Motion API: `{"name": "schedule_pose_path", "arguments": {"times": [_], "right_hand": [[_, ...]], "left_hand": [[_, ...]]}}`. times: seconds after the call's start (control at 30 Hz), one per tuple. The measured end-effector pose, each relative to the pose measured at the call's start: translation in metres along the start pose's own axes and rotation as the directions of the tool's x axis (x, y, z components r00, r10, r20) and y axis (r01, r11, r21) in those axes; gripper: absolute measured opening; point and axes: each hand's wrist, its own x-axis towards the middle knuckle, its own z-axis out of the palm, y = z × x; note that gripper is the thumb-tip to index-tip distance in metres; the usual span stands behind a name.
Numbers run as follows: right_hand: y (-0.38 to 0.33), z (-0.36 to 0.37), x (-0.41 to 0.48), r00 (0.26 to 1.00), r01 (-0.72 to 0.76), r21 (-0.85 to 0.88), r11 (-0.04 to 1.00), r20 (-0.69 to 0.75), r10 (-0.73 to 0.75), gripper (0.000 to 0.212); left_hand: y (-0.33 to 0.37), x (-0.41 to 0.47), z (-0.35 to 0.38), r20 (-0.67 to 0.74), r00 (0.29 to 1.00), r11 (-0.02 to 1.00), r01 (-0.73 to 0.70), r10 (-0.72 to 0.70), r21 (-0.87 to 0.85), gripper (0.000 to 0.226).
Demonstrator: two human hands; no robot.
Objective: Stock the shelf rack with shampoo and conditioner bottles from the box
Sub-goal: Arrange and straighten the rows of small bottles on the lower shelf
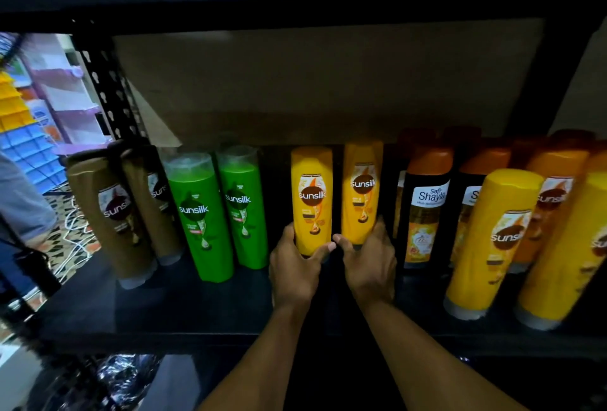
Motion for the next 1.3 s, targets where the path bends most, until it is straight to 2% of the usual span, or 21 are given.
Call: {"name": "schedule_pose_path", "arguments": {"times": [0.07,0.23,0.37,0.5,0.6,0.67,0.97,1.3], "right_hand": [[-0.001,-0.002,-0.002,1.0,0.009,0.021,1.0,-0.02,-0.009,0.091],[-0.003,-0.002,-0.002,0.999,0.029,-0.019,0.999,-0.025,-0.029,0.075],[-0.002,-0.001,0.0,0.999,0.02,0.006,1.0,-0.026,-0.02,0.072],[0.002,-0.001,0.001,0.999,0.016,0.029,0.999,-0.033,-0.015,0.071],[-0.001,-0.002,-0.001,0.999,0.008,0.028,1.0,-0.042,-0.007,0.078],[-0.003,-0.003,-0.001,0.999,0.0,0.029,1.0,-0.044,0.001,0.08],[-0.002,-0.003,0.0,1.0,-0.004,0.035,0.999,-0.018,0.005,0.068],[-0.004,-0.004,-0.001,1.0,-0.002,0.018,1.0,-0.029,0.003,0.072]], "left_hand": [[0.003,0.0,0.0,0.017,1.0,1.0,0.002,-0.002,0.007,0.054],[0.003,0.004,0.001,0.014,1.0,0.996,-0.022,0.021,0.086,0.071],[0.004,0.009,0.003,0.004,0.999,0.992,-0.043,0.043,0.115,0.07],[0.004,0.01,0.005,-0.012,0.999,0.994,-0.039,0.04,0.098,0.072],[0.006,0.009,0.003,0.0,0.999,0.997,-0.05,0.05,0.056,0.08],[0.006,0.009,0.003,-0.017,0.998,0.998,-0.056,0.057,0.043,0.078],[0.006,0.01,0.005,-0.025,0.999,0.994,-0.034,0.037,0.104,0.064],[0.011,0.009,0.005,-0.003,1.0,0.983,0.021,-0.02,0.183,0.057]]}}
